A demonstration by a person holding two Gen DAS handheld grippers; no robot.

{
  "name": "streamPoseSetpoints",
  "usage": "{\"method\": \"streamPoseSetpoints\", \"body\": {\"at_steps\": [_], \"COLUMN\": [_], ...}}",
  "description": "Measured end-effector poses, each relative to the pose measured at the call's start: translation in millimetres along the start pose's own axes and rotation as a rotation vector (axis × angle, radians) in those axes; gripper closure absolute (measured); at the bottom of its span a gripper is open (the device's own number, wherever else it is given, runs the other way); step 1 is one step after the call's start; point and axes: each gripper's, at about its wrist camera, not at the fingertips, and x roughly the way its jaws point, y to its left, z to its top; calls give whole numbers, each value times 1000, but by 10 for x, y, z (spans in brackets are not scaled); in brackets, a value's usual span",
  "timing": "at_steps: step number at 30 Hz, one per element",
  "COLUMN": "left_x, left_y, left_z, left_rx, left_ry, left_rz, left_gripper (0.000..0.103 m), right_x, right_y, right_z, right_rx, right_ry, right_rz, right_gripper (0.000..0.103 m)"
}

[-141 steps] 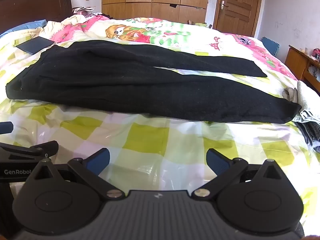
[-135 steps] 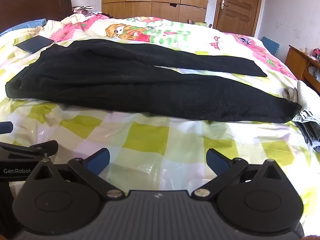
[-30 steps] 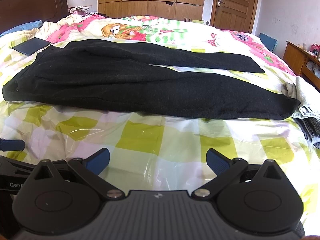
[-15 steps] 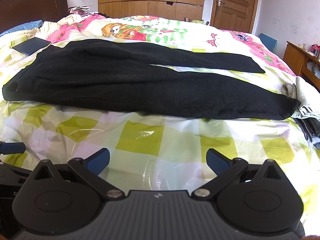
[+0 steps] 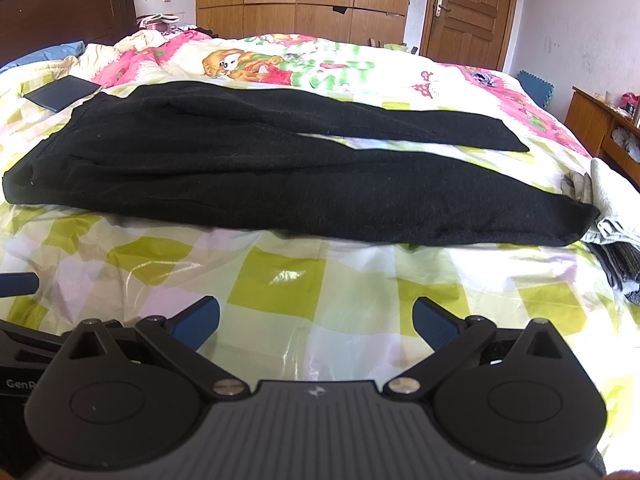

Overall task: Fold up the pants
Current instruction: 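Grasp the waistband of the black pants with the left and right grippers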

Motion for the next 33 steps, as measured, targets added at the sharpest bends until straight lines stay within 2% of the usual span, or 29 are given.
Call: {"method": "streamPoseSetpoints", "body": {"at_steps": [4, 7, 12, 18, 24, 26, 27, 28, 30, 31, 32, 33], "left_x": [-141, -160, 45, 364, 629, 664, 699, 713, 755, 761, 767, 772], "left_y": [85, 231, 647, 1080, 1418, 1519, 1585, 1629, 1760, 1821, 1894, 1994], "left_z": [99, 183, 314, 413, 464, 473, 491, 497, 534, 545, 549, 544], "left_rx": [16, 75, 151, 272, 342, 362, 369, 369, 336, 319, 295, 259], "left_ry": [-91, -148, -157, -158, -148, -148, -140, -135, -124, -118, -108, -96], "left_rz": [24, 90, 178, 256, 310, 300, 286, 274, 271, 271, 268, 251], "left_gripper": [0, 0, 0, 0, 0, 0, 0, 3, 13, 27, 40, 43], "right_x": [-6, 87, 310, 582, 905, 1005, 1059, 1108, 1155, 1176, 1178, 1170], "right_y": [0, 59, 346, 888, 1424, 1555, 1625, 1679, 1790, 1843, 1887, 1934], "right_z": [104, 217, 446, 694, 899, 941, 961, 984, 1008, 1011, 1004, 990], "right_rx": [-20, -52, -171, -385, -540, -566, -578, -584, -580, -574, -577, -592], "right_ry": [-31, -38, -38, -58, -19, -4, 8, 25, 71, 95, 107, 117], "right_rz": [5, 32, 107, 206, 327, 349, 357, 366, 392, 404, 410, 415], "right_gripper": [1, 1, 5, 6, 27, 34, 45, 61, 77, 86, 91, 100]}}
